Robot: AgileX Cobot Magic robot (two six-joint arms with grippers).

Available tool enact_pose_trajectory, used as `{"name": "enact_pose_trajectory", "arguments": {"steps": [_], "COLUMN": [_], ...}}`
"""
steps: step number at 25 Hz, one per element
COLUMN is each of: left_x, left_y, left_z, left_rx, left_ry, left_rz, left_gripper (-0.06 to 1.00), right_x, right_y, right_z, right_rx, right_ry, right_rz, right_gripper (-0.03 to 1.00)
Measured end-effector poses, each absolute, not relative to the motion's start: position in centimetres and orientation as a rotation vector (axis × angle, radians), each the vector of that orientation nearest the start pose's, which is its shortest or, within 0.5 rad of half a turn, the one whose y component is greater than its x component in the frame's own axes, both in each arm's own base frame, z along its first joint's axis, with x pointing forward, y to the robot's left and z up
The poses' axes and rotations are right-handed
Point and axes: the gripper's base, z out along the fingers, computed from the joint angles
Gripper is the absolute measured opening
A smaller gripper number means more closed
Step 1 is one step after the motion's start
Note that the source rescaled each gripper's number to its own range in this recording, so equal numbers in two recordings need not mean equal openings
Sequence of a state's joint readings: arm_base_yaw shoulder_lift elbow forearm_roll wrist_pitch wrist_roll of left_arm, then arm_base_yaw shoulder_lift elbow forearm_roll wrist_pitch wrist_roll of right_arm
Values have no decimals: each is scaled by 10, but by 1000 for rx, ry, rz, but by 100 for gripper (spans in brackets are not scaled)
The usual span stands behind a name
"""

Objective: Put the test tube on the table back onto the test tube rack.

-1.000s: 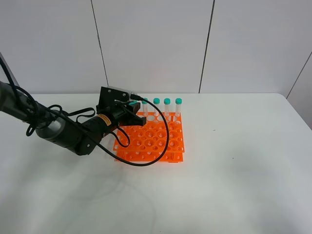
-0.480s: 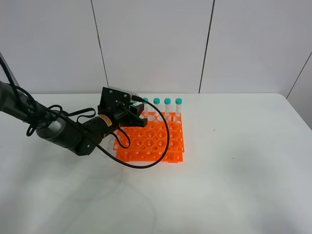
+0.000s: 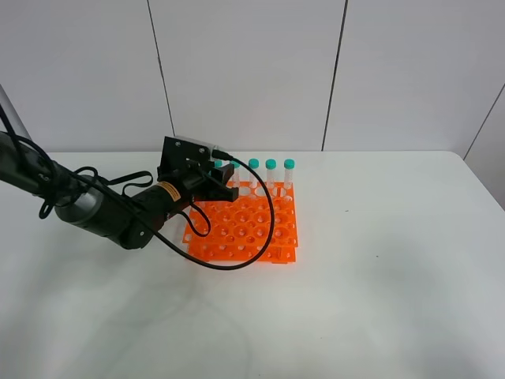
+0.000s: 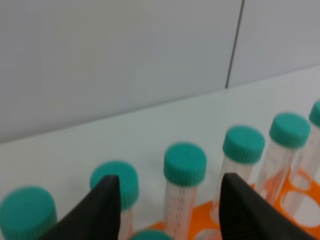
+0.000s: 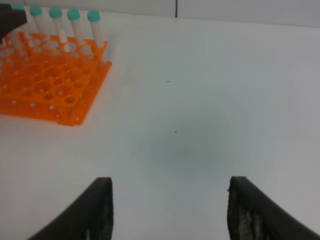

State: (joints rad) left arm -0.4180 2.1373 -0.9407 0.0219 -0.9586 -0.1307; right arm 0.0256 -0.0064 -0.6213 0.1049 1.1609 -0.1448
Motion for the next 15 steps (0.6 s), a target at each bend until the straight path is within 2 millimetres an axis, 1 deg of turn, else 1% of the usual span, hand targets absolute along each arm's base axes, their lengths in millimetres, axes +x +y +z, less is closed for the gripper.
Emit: {"name": "enact_pose_trajectory", "arguments": {"steps": [6, 9, 12, 15], "left_x": [368, 367, 369, 374], "left_y": [-169, -169, -159, -138], "left_z": [135, 144, 153, 161], "left_rx": [292, 298, 290, 249], "left_ry": [1662, 1670, 1704, 1748], "left_rz": [-460, -457, -430, -379], "left_gripper": [34, 34, 34, 34], "right_x": [-26, -26, -26, -26], "right_y": [8, 8, 8, 8], "right_z": [302, 302, 302, 302], "right_rx": [-190, -190, -190, -190], "right_ry": [2004, 2004, 2004, 2004], "right_rz": [49, 49, 49, 49], "right_gripper": [54, 54, 54, 54]}}
